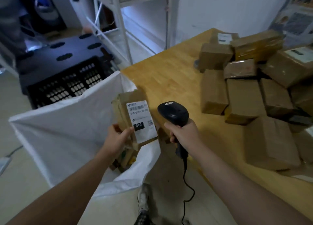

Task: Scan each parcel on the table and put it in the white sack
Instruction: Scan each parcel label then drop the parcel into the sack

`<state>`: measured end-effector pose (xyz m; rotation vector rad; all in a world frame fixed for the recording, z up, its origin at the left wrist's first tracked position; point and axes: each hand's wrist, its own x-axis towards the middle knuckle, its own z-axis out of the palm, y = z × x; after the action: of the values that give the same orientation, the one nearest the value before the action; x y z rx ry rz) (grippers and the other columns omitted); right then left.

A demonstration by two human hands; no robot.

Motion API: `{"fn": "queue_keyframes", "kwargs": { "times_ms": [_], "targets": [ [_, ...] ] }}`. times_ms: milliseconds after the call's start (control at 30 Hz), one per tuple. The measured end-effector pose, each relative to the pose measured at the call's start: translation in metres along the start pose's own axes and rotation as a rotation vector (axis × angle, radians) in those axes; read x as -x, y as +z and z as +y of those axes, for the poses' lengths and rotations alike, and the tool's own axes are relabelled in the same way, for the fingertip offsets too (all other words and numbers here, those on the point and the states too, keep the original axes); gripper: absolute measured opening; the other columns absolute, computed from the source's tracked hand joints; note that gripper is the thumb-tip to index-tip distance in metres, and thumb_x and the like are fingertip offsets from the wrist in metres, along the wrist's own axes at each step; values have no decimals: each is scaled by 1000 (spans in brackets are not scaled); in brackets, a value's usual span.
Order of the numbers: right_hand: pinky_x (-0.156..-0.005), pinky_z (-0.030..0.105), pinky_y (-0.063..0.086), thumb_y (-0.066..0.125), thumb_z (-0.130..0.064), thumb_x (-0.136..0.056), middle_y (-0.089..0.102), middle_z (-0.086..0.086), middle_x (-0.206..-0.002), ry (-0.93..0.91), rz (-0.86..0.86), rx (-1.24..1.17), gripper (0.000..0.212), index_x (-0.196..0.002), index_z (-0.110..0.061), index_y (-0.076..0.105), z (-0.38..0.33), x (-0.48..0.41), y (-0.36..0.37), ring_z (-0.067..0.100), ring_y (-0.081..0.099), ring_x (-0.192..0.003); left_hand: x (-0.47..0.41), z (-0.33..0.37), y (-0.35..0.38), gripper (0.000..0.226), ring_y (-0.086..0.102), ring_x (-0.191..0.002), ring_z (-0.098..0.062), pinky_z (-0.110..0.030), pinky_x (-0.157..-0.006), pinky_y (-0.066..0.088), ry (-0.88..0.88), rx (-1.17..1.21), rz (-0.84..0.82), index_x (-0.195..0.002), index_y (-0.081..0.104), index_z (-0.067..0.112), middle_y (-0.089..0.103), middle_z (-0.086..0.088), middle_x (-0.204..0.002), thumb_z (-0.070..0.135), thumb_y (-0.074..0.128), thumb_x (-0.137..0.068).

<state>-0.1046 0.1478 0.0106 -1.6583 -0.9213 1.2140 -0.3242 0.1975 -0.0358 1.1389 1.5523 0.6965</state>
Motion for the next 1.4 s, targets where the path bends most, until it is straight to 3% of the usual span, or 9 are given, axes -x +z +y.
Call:
{"fn": "queue_keyframes", "kwargs": {
  "times_ms": [133, 267, 400, 600, 800, 1033, 1133, 1300, 1400],
  "targets": [
    [-53, 23, 49, 70, -14, -84, 58, 2, -57, 37, -107, 67, 17, -73, -8, 59, 12, -10, 38, 10, 57, -46, -5, -50, -36, 33, 71, -85, -22, -43, -69, 61, -79, -78, 110, -107, 65, 14, 72, -7, -100, 30, 75, -80],
    [-57, 27, 50, 72, -16, -82, 58, 1, -56, 69, -192, 133, 15, -74, -12, 60, 18, -27, 79, 12, 58, -49, -27, -80, -60, 34, 67, -90, -27, -45, -75, 60, -224, -185, 153, -94, 59, 16, 67, -8, -97, 32, 82, -73],
    [-57, 26, 54, 70, -22, -83, 62, -2, -63, 74, -258, 245, 13, -87, -19, 57, 27, -52, 124, 11, 62, -53, -65, -112, -75, 87, 57, -106, -27, -39, -88, 54, -350, -542, 163, -120, 50, 4, 55, -11, -117, 60, 79, -60],
    [-83, 43, 58, 64, -36, -85, 64, 2, -97, 137, -341, 440, 37, -113, -27, 44, 62, -97, 187, 24, 67, -90, -137, -155, -87, 89, 48, -119, -30, -38, -94, 46, -348, -905, 68, -137, 36, 5, 42, -14, -131, 61, 69, -75],
    [-82, 44, 58, 62, -35, -87, 61, 6, -100, 214, -347, 517, 38, -118, -20, 44, 115, -142, 218, 25, 65, -89, -207, -215, -88, 103, 44, -119, -32, -38, -91, 45, -291, -1167, -2, -147, 19, 3, 33, -17, -142, 63, 63, -77],
    [-77, 37, 57, 62, -34, -90, 62, 4, -93, 216, -360, 545, 30, -112, -22, 46, 164, -178, 239, 23, 65, -87, -250, -279, -68, 94, 48, -120, -36, -44, -98, 45, -347, -1149, -27, -148, 17, 11, 33, -16, -141, 58, 62, -81],
    [-81, 43, 57, 62, -38, -88, 64, 5, -95, 182, -352, 577, 35, -114, -21, 47, 176, -187, 249, 25, 66, -88, -261, -297, -66, 79, 47, -118, -36, -40, -92, 48, -311, -1176, 6, -145, 25, 11, 34, -18, -138, 55, 56, -88],
    [-80, 46, 58, 62, -43, -84, 64, 3, -93, 148, -379, 599, 35, -109, -24, 46, 174, -185, 263, 25, 67, -85, -273, -290, -66, 65, 31, -134, -37, -45, -105, 36, -307, -1286, -71, -148, 24, 8, 26, -19, -149, 45, 42, -97],
    [-81, 45, 57, 60, -47, -83, 64, 3, -97, 149, -399, 625, 38, -111, -26, 45, 157, -171, 264, 24, 67, -87, -265, -264, -65, 61, 36, -131, -35, -43, -102, 37, -255, -1208, -41, -147, 25, 11, 36, -15, -145, 40, 43, -96]
  ]
}}
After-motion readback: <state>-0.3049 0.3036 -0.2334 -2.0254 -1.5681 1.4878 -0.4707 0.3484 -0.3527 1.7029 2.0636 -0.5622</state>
